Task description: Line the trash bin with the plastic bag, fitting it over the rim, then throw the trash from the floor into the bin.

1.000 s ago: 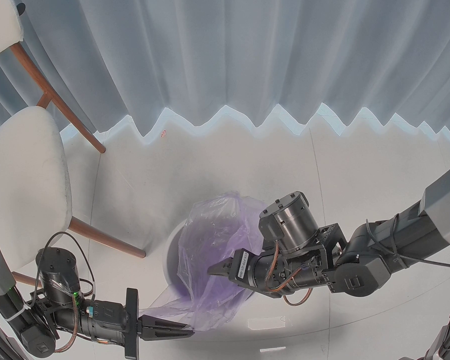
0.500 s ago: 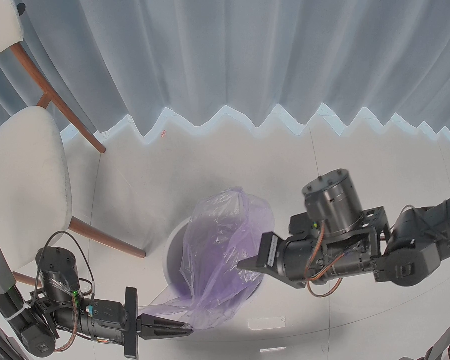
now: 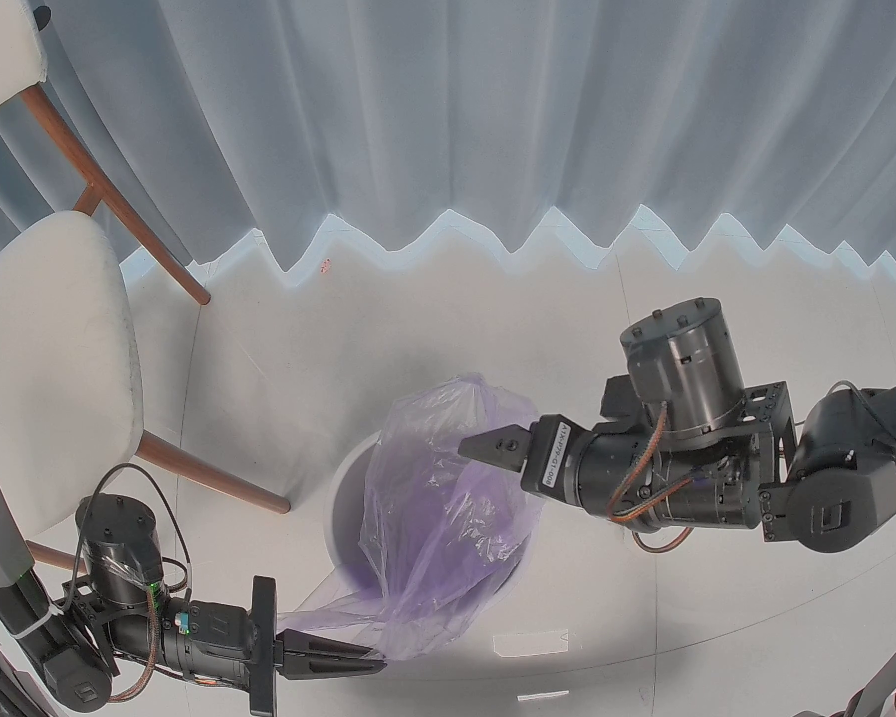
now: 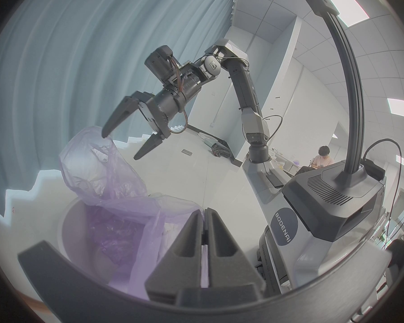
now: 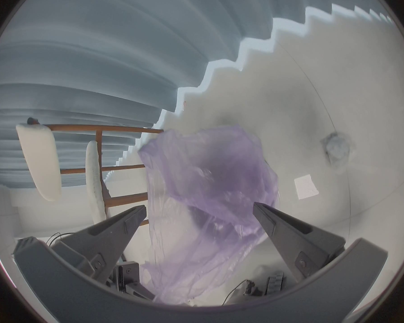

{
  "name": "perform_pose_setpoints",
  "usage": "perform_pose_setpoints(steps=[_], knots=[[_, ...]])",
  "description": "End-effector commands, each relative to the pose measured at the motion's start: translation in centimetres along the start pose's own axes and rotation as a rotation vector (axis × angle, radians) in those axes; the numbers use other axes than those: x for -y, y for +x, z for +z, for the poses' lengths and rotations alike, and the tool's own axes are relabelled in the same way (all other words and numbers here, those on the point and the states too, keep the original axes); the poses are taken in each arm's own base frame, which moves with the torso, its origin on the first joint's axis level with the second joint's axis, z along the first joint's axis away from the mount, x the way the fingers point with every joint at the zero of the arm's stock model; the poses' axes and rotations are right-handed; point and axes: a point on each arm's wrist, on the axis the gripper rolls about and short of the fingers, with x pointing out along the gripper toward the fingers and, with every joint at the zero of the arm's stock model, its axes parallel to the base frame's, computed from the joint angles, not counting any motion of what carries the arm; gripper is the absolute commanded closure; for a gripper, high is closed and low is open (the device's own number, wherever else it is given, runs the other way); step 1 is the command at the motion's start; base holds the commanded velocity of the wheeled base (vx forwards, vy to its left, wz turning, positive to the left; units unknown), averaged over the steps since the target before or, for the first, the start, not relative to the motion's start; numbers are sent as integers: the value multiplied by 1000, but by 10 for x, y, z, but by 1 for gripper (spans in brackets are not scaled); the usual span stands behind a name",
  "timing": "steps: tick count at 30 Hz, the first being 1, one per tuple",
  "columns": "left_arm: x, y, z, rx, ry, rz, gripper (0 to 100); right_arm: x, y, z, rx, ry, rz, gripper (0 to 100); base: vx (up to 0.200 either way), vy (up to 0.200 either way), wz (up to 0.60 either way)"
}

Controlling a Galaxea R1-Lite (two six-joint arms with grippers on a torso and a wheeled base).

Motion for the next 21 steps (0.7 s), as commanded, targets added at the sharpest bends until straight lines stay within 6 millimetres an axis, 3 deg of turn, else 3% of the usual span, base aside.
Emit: perform_pose_setpoints(steps=[1, 11, 21], knots=[[4, -2, -2, -10, -14, -6, 100, -9, 12, -2, 9, -73, -13, 0, 0, 0, 0], [4, -2, -3, -14, -16, -9, 100, -3, 24, 0, 42, -181, -112, 0, 0, 0, 0], [5, -1, -3, -17, -11, -14, 100, 5, 34, 14, 100, -222, -137, 0, 0, 0, 0]])
